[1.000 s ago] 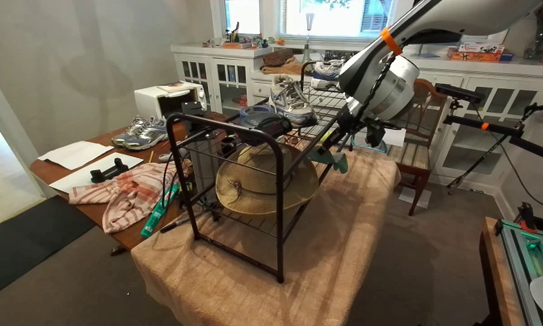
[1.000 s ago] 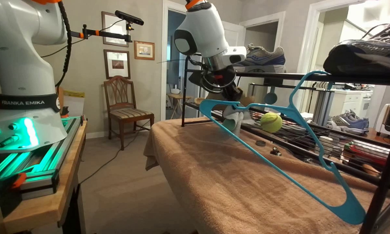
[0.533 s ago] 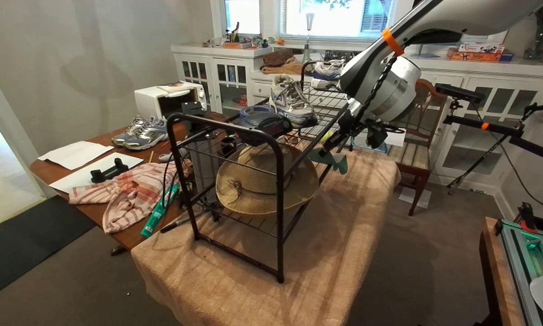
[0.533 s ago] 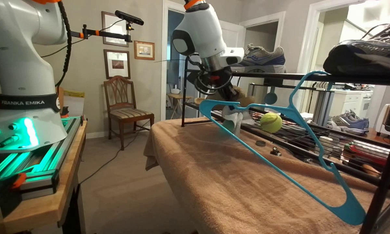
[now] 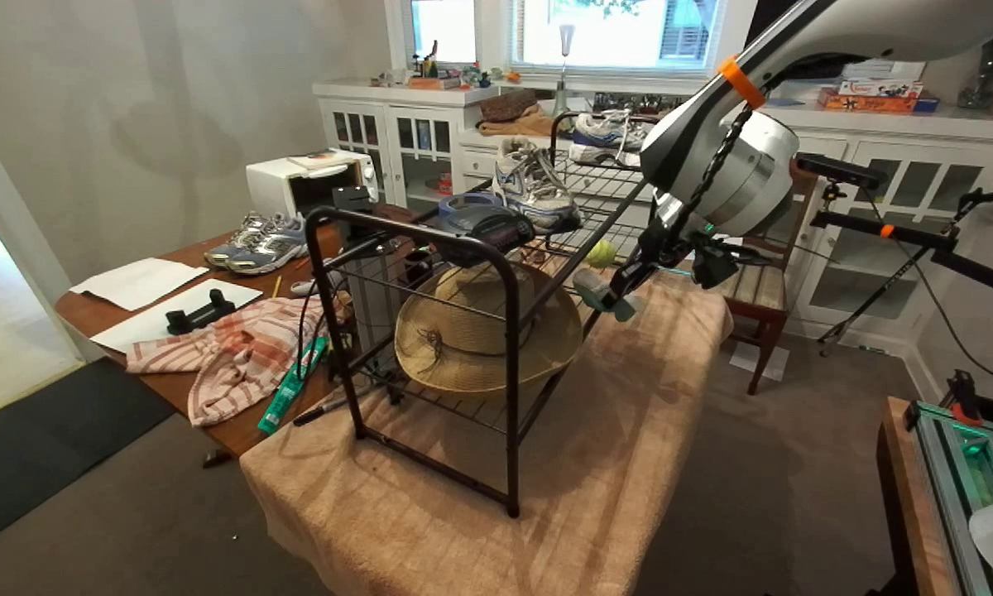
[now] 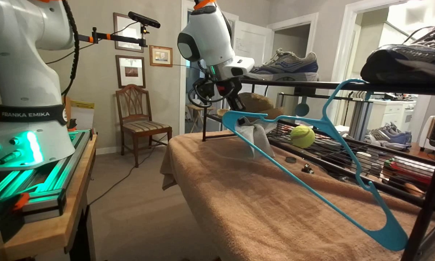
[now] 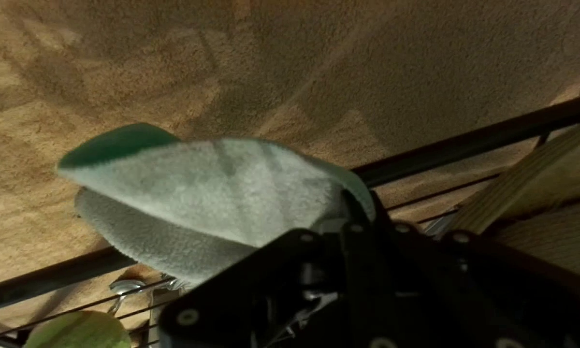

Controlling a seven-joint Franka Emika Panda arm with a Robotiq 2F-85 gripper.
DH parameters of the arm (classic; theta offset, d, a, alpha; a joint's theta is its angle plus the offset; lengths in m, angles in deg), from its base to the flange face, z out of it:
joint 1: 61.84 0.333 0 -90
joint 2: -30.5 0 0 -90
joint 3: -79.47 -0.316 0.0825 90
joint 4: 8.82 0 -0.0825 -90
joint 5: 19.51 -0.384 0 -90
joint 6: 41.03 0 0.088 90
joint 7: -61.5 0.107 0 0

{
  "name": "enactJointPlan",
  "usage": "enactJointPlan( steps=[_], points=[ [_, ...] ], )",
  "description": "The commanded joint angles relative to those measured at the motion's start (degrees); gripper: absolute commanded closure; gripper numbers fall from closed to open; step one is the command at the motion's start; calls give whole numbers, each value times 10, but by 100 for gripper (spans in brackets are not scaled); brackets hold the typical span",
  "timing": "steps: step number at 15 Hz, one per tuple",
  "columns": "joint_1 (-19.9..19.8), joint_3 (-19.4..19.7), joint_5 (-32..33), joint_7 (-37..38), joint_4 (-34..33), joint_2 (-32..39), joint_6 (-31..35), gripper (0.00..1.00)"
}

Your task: Move the green cloth to the right

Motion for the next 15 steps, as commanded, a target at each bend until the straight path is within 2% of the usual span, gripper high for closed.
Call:
enactJointPlan(
  steps=[1, 4, 9, 11, 13, 14, 15],
  points=[
    [4, -21, -67, 15, 59, -78, 12, 99],
    [9, -29, -100, 31, 107, -129, 32, 99],
    [9, -31, -146, 58, 180, -228, 22, 99],
    [8, -26, -150, 75, 209, -272, 11, 99],
    [4, -24, -125, 114, 243, -305, -5, 99],
    [-12, -28, -136, 91, 197, -244, 6, 99],
    [-16, -27, -129, 104, 207, -256, -2, 99]
  ],
)
